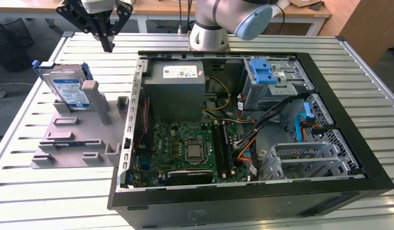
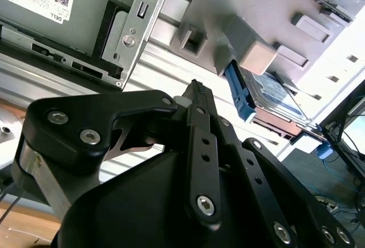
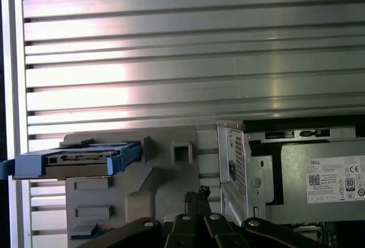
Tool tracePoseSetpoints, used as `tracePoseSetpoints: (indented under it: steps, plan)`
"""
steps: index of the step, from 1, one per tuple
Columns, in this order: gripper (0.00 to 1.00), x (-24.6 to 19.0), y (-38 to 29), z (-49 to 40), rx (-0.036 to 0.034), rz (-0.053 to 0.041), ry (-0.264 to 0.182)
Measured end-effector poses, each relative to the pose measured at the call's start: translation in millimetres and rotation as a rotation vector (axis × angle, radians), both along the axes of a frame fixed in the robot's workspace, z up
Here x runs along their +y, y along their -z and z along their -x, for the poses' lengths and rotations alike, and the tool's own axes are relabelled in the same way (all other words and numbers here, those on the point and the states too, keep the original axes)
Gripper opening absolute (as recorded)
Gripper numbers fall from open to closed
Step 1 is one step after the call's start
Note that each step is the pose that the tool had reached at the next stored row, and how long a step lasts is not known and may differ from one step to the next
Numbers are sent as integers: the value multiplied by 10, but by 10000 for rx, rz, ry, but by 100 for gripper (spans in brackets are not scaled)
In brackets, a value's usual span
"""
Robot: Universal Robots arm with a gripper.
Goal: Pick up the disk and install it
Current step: 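Reach for the disk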
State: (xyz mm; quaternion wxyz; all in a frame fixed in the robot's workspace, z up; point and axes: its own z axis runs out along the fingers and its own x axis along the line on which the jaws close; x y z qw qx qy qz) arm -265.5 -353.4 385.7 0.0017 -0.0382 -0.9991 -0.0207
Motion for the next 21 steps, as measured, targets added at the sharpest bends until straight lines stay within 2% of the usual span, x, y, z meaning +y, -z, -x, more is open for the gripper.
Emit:
tracePoseSetpoints:
  steps: [21]
  plan:
    - [11, 47, 23, 230, 1, 1, 0]
